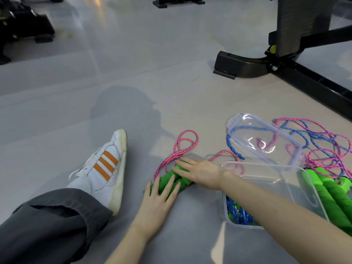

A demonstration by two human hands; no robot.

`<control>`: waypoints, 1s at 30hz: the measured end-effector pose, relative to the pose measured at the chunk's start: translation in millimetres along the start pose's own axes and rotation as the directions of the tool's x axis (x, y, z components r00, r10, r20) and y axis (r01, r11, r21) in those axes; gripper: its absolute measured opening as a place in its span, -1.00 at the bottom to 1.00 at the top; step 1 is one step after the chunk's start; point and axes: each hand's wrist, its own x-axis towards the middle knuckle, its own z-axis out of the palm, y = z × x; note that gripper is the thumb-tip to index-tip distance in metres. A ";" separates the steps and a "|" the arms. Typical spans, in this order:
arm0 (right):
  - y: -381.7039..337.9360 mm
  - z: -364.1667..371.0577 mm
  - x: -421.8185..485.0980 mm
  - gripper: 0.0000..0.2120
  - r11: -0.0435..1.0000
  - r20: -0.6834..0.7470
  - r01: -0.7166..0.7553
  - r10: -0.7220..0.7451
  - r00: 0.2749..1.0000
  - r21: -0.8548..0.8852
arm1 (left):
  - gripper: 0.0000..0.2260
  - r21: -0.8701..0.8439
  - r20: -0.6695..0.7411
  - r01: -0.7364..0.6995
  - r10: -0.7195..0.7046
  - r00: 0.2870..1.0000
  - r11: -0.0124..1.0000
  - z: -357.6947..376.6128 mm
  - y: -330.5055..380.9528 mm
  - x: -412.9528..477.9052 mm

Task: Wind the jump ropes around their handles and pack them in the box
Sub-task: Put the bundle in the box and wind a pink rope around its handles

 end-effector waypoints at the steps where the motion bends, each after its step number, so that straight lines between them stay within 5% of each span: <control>1: 0.2 1.9 1.9 -0.45 1.000 0.020 -0.016 0.016 1.000 -0.005 | -0.49 0.012 -0.009 -0.035 0.035 0.999 0.999 1.7 -1.7 -2.3; 7: -4.9 -5.4 1.6 -0.45 0.997 0.021 -0.068 0.067 0.998 0.042 | -0.46 0.045 0.029 -0.083 0.082 0.996 0.995 -1.0 -9.9 -10.5; 12: -7.8 -1.2 8.2 -0.50 0.999 -0.118 -0.050 0.049 0.992 -0.003 | -0.45 0.031 0.041 -0.079 0.077 0.996 0.996 0.9 -11.4 -13.3; 19: -7.3 3.2 17.2 -0.49 0.992 -0.044 -0.103 0.099 0.994 -0.078 | -0.46 -0.018 0.107 -0.017 0.019 0.994 1.000 -6.8 -10.2 -12.6; 30: 19.4 -28.1 -19.4 -0.36 0.985 -0.117 -0.168 0.171 0.978 0.033 | -0.49 0.166 -0.160 -0.237 0.263 0.951 0.957 -48.6 -22.1 29.4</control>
